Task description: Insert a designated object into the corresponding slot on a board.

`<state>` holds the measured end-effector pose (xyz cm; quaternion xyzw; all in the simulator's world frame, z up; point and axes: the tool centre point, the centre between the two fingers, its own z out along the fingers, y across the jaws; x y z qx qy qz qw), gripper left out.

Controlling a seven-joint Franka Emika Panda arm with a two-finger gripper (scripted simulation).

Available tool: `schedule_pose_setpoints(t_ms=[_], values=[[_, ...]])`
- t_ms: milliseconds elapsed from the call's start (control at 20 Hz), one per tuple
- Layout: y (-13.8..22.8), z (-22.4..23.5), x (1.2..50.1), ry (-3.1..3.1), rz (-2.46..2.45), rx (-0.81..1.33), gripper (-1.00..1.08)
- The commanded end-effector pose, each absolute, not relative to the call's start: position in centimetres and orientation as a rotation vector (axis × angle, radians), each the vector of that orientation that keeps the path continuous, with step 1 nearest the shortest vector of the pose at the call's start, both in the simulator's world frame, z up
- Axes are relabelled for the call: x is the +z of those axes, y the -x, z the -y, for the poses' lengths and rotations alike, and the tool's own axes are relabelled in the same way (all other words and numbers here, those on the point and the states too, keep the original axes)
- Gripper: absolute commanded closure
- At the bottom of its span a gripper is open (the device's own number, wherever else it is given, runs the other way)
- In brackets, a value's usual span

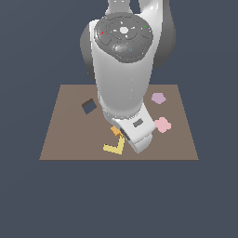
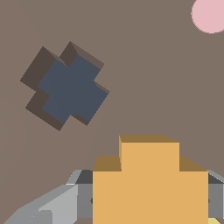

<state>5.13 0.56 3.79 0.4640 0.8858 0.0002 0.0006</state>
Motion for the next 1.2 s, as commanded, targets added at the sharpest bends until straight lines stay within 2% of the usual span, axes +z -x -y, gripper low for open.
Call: schedule_pose_setpoints(t_ms=[0, 600, 1150], values=[[-4.3, -1.3, 3.9, -1.283, -2.865, 0.001, 1.08], [0.0, -3.2, 4.0, -0.510, -3.098, 0.000, 1.08], [2.5, -3.1, 4.1, -0.097, -3.139, 0.000, 1.08]])
